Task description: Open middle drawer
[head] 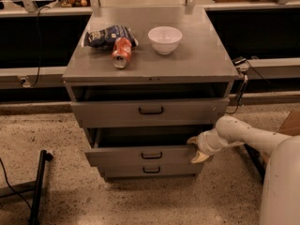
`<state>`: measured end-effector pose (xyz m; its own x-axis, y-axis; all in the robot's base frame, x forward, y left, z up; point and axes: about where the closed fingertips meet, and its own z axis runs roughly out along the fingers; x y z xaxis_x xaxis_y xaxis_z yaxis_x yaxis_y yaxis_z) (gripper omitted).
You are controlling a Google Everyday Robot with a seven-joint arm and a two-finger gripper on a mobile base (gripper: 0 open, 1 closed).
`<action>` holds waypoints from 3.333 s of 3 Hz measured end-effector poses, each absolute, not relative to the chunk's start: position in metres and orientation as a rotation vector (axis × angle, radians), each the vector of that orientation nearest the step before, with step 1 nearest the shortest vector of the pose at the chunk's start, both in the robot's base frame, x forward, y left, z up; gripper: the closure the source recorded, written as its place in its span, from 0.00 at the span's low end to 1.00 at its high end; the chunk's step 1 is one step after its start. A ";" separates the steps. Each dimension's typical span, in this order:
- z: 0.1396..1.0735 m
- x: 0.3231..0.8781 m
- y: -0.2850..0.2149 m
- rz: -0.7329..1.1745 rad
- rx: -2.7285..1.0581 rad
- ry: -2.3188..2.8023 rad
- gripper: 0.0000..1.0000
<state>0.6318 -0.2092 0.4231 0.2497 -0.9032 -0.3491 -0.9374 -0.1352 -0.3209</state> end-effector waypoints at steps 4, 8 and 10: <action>0.416 0.620 -0.210 0.118 -2.077 1.720 0.00; 0.414 0.569 -0.198 0.213 -2.115 1.767 0.30; 0.412 0.568 -0.196 0.221 -2.117 1.766 0.00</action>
Offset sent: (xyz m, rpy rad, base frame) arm 0.0000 0.0000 0.0023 0.0000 0.0000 0.0001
